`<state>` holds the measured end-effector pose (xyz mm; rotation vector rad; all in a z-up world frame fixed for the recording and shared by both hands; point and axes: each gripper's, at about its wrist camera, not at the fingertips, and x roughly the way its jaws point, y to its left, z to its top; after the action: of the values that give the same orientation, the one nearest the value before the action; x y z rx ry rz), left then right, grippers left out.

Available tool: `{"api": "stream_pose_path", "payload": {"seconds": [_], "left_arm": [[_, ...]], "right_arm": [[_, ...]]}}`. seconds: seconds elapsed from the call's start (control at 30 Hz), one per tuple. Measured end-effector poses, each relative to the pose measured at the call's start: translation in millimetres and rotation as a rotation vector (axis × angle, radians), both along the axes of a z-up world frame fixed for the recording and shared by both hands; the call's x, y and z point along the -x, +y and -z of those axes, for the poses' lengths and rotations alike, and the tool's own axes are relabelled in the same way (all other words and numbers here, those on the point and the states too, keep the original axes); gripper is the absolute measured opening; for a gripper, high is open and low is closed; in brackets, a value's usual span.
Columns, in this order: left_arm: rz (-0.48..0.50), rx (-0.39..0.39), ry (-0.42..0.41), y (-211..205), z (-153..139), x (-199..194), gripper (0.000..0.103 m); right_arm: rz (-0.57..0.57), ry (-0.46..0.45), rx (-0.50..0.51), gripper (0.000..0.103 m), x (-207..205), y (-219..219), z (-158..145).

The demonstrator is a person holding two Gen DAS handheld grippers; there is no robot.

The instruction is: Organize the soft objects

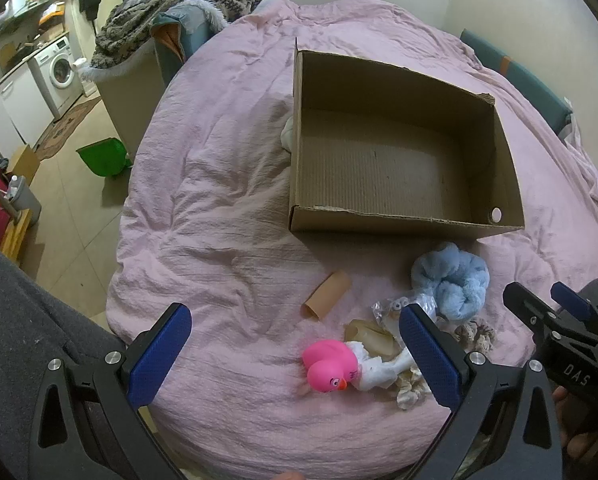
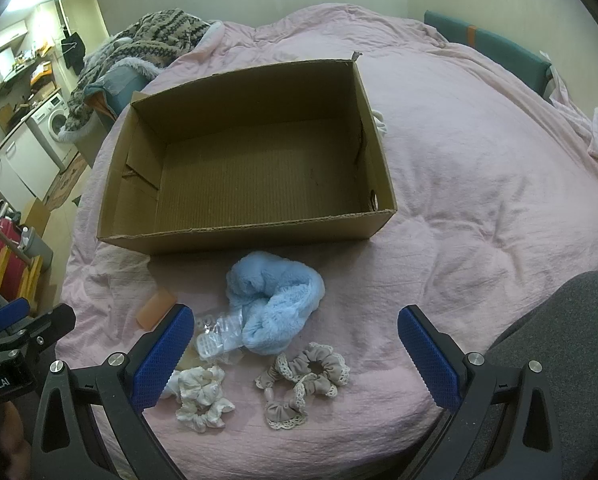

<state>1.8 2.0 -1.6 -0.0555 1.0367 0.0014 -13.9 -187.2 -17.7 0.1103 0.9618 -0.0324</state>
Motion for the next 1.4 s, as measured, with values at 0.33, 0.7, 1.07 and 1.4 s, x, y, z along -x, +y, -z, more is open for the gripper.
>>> {"api": "stream_pose_path", "payload": {"seconds": [0.33, 0.7, 1.07, 1.4], "left_arm": [[0.001, -0.008, 0.000, -1, 1, 0, 0.103], [0.005, -0.002, 0.013, -1, 1, 0, 0.103], [-0.004, 0.016, 0.150, 8, 0, -32, 0.103], [0.008, 0.118, 0.467, 1, 73, -39, 0.084]], "right_arm": [[-0.001, -0.002, 0.000, 0.103, 0, 0, 0], [0.002, 0.005, -0.002, 0.103, 0, 0, -1], [-0.065, 0.095, -0.090, 0.103, -29, -10, -5], [0.001, 0.136, -0.164, 0.103, -40, -28, 17]]}}
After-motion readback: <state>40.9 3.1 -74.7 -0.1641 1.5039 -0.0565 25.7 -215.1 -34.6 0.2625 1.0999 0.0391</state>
